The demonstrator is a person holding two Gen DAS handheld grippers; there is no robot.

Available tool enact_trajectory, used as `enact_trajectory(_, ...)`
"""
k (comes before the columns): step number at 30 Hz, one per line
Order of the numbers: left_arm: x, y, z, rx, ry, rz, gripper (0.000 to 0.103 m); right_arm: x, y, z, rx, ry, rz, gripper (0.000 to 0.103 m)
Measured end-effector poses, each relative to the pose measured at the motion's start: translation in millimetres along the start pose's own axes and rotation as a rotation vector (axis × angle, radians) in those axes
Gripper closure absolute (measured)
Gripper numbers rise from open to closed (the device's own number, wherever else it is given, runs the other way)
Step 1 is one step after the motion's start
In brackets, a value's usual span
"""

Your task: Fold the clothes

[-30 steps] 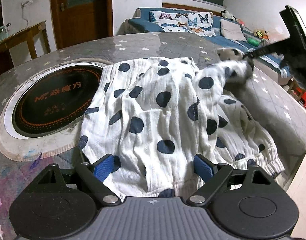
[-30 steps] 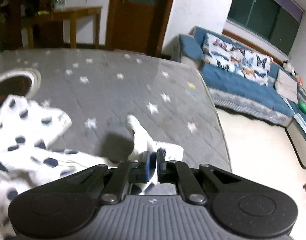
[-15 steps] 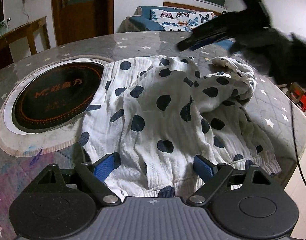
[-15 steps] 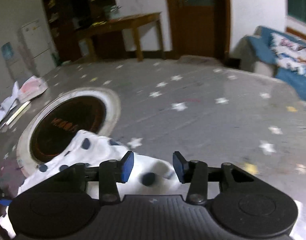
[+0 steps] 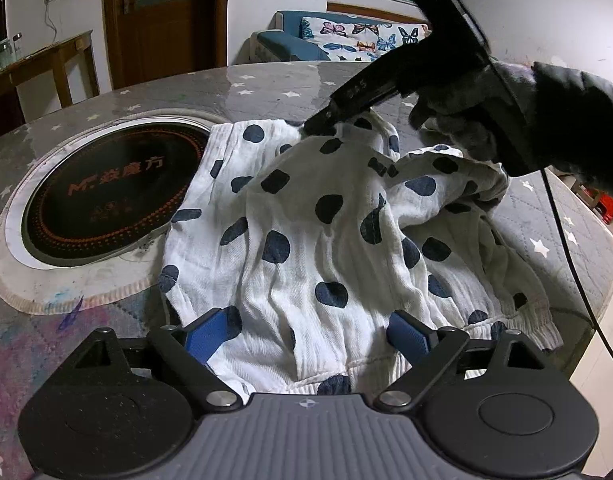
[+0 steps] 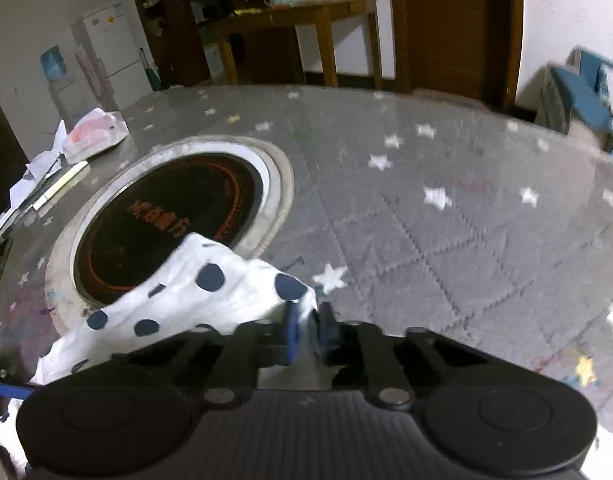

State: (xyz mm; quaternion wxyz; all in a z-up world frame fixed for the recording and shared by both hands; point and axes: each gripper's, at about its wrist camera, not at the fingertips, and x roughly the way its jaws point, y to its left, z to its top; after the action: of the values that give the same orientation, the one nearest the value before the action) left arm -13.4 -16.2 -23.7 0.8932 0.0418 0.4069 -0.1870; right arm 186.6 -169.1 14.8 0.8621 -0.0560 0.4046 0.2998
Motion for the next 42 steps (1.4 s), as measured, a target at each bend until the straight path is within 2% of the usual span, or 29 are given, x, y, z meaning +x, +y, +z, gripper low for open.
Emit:
enact_trajectory(7,-9,6,-1,-0.039,-0.011,-0.009,0.012,-59,48,-6,-0.141,-0.138,-0.004,0.098)
enact_trajectory(10,-20,14,-2,-0.055,-0.040,0.009,0.012,-81,77,-22,-0.224,-0.166,0.021,0.098)
enact_trajectory(13,-34,26,-2,-0.085,-0.074,0.044,0.012,-90,105,-46,-0.303,-0.149,0.058,0.098)
enact_trajectory(18,-49,44,8,-0.147,-0.126,0.093,0.013,-78,134,-86,-0.355,-0.057,0.129,0.097)
enact_trajectory(23,-45,46,17,-0.158,-0.144,0.101,0.013,-83,133,-93,-0.297,-0.015,0.165,0.091)
enact_trajectory(25,-41,46,17,-0.163,-0.135,0.101,0.013,-94,128,-85,-0.267,-0.048,0.170,0.090)
enact_trajectory(28,-35,43,14,-0.156,-0.119,0.097,0.013,-108,119,-66,-0.215,-0.112,0.166,0.080)
enact_trajectory(31,-28,38,11,-0.141,-0.103,0.092,0.013,-122,109,-48,-0.164,-0.177,0.162,0.076)
enact_trajectory(33,-26,35,8,-0.130,-0.096,0.087,0.013,-129,101,-34,-0.126,-0.213,0.151,0.064)
enact_trajectory(42,-27,35,3,-0.121,-0.091,0.071,0.013,-51,49,-7,-0.024,-0.014,0.045,0.064)
